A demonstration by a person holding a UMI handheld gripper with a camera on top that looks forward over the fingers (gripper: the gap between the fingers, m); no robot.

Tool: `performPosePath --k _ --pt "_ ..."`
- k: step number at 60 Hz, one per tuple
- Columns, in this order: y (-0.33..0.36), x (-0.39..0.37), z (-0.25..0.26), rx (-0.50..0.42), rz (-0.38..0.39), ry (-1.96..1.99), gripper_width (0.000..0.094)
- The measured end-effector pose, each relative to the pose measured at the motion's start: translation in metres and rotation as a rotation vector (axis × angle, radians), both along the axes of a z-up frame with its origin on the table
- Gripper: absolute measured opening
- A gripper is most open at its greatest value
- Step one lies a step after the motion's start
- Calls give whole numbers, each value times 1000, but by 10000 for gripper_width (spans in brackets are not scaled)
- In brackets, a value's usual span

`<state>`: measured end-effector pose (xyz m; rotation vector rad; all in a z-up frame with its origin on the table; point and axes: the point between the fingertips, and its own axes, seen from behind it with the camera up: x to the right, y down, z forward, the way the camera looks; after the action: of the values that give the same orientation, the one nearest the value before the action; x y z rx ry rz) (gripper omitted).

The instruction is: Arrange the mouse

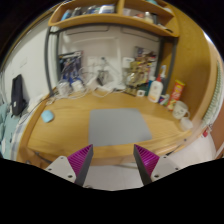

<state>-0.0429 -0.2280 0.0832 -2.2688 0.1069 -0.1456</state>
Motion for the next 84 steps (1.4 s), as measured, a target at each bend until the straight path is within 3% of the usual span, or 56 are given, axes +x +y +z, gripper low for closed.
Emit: performPosePath --k 16,32,47,68,76,78,84 --pt "36 -182 -59 -113 212 60 816" --pt "116 -286 -85 -154 259 69 818" --pt "197 -321 -95 -158 228 61 816" --pt "248 -293 -101 -180 57 43 746" --pt "256 -293 -103 -168 13 102 624" --pt "256 -291 -102 -163 -1 97 539" --pt "257 -290 -102 -152 -27 106 477"
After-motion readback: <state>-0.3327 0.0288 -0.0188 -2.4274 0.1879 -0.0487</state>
